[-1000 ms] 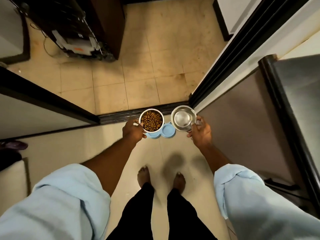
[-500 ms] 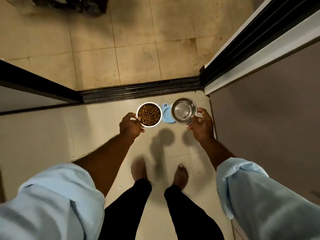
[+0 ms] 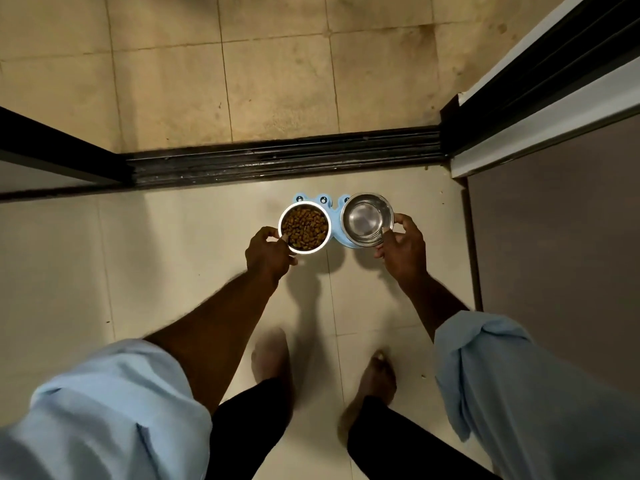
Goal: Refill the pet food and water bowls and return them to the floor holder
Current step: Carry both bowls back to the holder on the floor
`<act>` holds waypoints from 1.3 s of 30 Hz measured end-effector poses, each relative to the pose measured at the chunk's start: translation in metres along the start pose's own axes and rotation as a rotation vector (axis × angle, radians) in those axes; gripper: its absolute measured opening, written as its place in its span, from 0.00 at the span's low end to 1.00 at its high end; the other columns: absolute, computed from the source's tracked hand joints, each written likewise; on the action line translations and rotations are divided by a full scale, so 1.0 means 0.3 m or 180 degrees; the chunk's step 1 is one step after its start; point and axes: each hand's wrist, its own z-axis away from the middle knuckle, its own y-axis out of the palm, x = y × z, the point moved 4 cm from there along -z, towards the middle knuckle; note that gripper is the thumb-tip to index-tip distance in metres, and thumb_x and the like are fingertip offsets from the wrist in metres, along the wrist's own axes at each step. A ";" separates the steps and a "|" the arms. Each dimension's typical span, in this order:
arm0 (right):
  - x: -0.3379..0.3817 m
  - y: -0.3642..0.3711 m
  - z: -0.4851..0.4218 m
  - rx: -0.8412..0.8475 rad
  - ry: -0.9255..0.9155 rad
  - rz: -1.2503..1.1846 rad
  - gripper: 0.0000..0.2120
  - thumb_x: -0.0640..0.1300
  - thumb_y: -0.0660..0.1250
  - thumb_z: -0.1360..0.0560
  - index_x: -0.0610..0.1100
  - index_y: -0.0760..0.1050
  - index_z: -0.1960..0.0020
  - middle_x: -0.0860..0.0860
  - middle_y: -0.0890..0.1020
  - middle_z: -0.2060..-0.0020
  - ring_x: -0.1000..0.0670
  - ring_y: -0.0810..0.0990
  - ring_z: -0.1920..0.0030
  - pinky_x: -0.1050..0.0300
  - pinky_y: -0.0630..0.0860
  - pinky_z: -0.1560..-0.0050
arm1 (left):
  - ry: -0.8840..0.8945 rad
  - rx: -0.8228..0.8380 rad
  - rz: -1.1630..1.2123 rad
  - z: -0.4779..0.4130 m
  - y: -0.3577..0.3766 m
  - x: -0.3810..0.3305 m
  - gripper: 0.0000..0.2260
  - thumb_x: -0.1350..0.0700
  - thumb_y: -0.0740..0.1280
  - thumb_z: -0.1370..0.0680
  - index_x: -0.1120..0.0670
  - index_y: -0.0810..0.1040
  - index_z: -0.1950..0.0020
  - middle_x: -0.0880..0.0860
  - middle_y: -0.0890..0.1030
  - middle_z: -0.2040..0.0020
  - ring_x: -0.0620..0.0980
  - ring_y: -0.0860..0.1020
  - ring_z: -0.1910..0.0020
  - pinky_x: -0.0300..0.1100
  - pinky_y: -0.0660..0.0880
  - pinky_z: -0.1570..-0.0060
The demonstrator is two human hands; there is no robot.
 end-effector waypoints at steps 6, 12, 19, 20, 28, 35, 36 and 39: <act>-0.144 0.082 -0.111 -0.0039 0.0041 0.0045 0.10 0.38 0.63 0.17 0.42 0.76 0.37 0.39 0.85 0.63 0.51 0.82 0.74 0.59 0.78 0.64 | 0.0125 -0.0101 0.0120 -0.133 0.091 0.104 0.03 0.58 0.68 0.17 0.54 0.75 0.50 0.62 0.87 0.58 0.51 0.80 0.76 0.36 0.74 0.73; -0.271 0.130 -0.177 -0.0033 0.0120 0.0007 0.09 0.38 0.62 0.16 0.43 0.76 0.38 0.38 0.85 0.61 0.45 0.82 0.71 0.43 0.82 0.66 | 0.0144 -0.0200 0.0132 -0.236 0.167 0.147 0.03 0.57 0.67 0.17 0.53 0.75 0.50 0.60 0.86 0.60 0.47 0.79 0.79 0.32 0.70 0.78; -0.370 0.161 -0.237 -0.0049 0.0222 -0.0222 0.05 0.42 0.62 0.15 0.49 0.74 0.40 0.35 0.85 0.54 0.45 0.81 0.70 0.48 0.80 0.65 | 0.0079 -0.0200 0.0187 -0.304 0.240 0.209 0.04 0.57 0.69 0.18 0.54 0.76 0.51 0.66 0.86 0.55 0.51 0.80 0.77 0.32 0.69 0.81; -0.378 0.167 -0.242 -0.0030 0.0214 -0.0239 0.06 0.42 0.62 0.15 0.49 0.74 0.39 0.34 0.85 0.52 0.45 0.81 0.70 0.49 0.79 0.65 | 0.0080 -0.0212 0.0192 -0.312 0.247 0.220 0.04 0.57 0.68 0.18 0.54 0.76 0.51 0.67 0.86 0.54 0.49 0.79 0.79 0.32 0.69 0.81; -0.384 0.203 -0.266 0.0067 0.0188 -0.0278 0.06 0.41 0.63 0.14 0.44 0.73 0.38 0.31 0.83 0.51 0.45 0.79 0.72 0.52 0.76 0.67 | 0.0199 -0.0261 0.0193 -0.357 0.263 0.228 0.05 0.57 0.69 0.18 0.53 0.75 0.53 0.64 0.87 0.54 0.47 0.79 0.82 0.33 0.68 0.81; -0.370 0.208 -0.279 0.0065 0.0384 -0.0400 0.04 0.41 0.65 0.15 0.45 0.70 0.44 0.36 0.80 0.60 0.43 0.78 0.72 0.46 0.76 0.63 | 0.0206 -0.0280 0.0105 -0.366 0.254 0.235 0.11 0.55 0.70 0.19 0.50 0.71 0.59 0.60 0.87 0.59 0.59 0.84 0.76 0.56 0.83 0.67; -0.370 0.208 -0.278 0.0069 0.0423 -0.0398 0.04 0.41 0.65 0.15 0.45 0.70 0.44 0.36 0.80 0.61 0.43 0.78 0.72 0.46 0.76 0.63 | 0.0189 -0.0265 0.0107 -0.367 0.253 0.236 0.12 0.55 0.70 0.19 0.50 0.71 0.59 0.59 0.87 0.60 0.60 0.84 0.75 0.58 0.83 0.65; -0.371 0.202 -0.278 0.0046 0.0472 -0.0312 0.06 0.41 0.66 0.16 0.46 0.69 0.46 0.37 0.81 0.61 0.44 0.78 0.75 0.46 0.79 0.67 | 0.0158 -0.0230 0.0059 -0.370 0.252 0.232 0.13 0.53 0.71 0.19 0.50 0.70 0.60 0.57 0.87 0.61 0.60 0.84 0.76 0.58 0.84 0.64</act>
